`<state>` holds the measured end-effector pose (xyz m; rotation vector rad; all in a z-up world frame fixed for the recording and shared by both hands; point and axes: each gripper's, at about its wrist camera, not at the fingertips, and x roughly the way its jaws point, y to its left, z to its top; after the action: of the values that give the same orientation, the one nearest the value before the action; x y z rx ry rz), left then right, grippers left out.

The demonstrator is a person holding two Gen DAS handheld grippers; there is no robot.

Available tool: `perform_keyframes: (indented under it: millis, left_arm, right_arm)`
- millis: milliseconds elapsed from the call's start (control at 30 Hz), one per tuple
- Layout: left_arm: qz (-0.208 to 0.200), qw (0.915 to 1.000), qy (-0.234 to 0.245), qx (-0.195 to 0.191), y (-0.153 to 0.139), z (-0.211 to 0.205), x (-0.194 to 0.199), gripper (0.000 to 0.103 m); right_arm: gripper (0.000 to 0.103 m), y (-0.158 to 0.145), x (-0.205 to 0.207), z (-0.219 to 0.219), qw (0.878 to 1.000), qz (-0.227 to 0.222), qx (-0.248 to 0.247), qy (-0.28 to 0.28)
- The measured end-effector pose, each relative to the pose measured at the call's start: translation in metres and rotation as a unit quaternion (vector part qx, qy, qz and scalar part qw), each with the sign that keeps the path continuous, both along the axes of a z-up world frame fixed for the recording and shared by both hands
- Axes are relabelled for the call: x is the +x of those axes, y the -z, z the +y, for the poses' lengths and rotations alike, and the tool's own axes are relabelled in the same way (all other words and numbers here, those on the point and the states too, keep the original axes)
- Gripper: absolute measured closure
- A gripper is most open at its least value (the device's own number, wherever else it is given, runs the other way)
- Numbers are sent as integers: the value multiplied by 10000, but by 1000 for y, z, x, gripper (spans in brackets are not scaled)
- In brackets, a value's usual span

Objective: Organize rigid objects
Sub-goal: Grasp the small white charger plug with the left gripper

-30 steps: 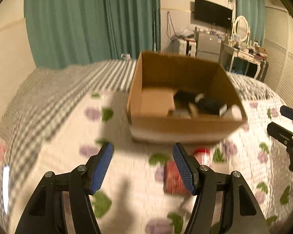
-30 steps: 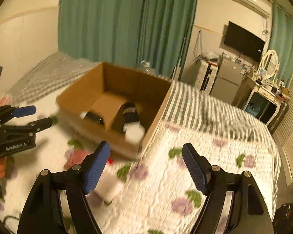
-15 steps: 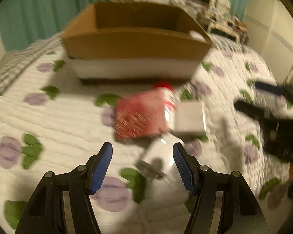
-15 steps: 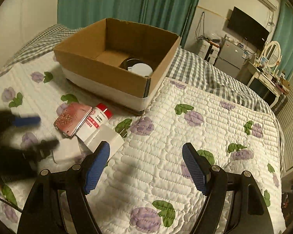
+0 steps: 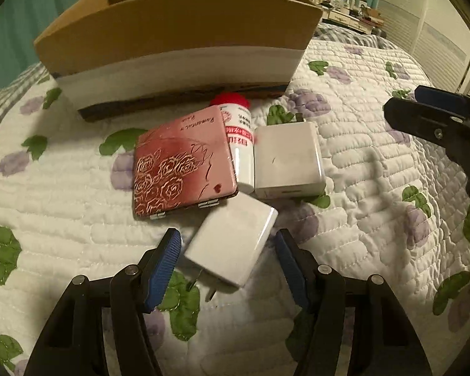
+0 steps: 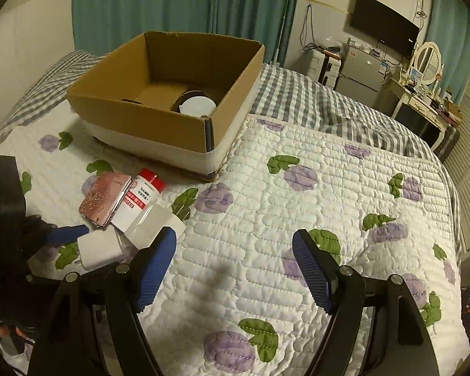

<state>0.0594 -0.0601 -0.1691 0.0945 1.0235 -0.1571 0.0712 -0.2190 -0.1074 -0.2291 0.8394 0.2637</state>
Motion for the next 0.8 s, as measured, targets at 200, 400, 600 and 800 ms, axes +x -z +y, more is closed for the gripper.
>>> perform_keyframes:
  millis: [200,400,600,800]
  left_arm:
    - [-37,9999,-108,-1,-10,4,-7,55]
    - [-705,9967,-367,-188,-46,16,-24,60]
    - [-1154,9898,-837,38,-66,44,-17,62]
    - [-1068,9881,-1104,-89,-65,64,-11,62]
  right_arm:
    - [26,0,0,-1,9999,-12,97,-54]
    - [26,4,0,7,9993,-13,180,-316]
    - [26,20,0,32,9968,145,8,-786]
    - [26,46,7,60,9921,459,-211,-1149]
